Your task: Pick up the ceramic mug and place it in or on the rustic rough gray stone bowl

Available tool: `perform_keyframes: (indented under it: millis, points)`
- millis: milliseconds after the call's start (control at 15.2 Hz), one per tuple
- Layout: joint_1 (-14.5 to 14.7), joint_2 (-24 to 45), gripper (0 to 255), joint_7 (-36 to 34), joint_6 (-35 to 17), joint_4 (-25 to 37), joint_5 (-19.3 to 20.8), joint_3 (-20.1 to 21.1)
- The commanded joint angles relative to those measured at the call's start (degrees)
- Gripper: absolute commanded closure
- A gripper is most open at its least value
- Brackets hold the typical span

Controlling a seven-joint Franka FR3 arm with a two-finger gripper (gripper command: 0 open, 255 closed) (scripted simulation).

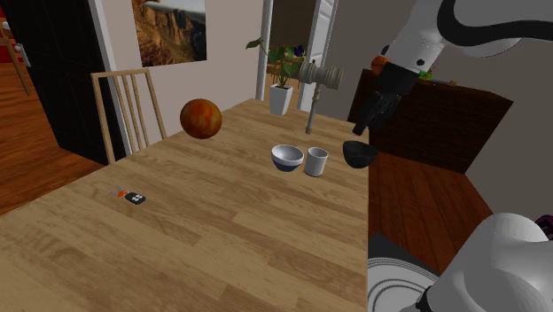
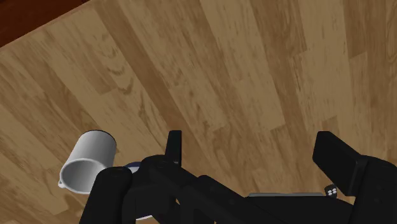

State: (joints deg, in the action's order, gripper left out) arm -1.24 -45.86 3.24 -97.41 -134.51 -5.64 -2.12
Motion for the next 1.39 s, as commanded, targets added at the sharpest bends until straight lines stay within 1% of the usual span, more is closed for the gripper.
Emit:
perform_keyframes:
  millis: [0, 330, 660, 990, 1320]
  points:
    - [0.0, 0.0, 0, 0.0, 0.0, 0.0, 0.0, 0.0]
    - [-1.01, 9.21, 0, 1.16, -6.72, 0.66, 1.93, -0.78]
    - [-2.04, 19.2, 0, 1.96, -12.65, 3.0, 3.72, -1.59]
    - [-3.01, 29.66, 0, 2.45, -17.5, 6.97, 5.37, -2.48]
    - [-3.96, 40.38, 0, 2.74, -21.06, 12.55, 6.81, -3.42]
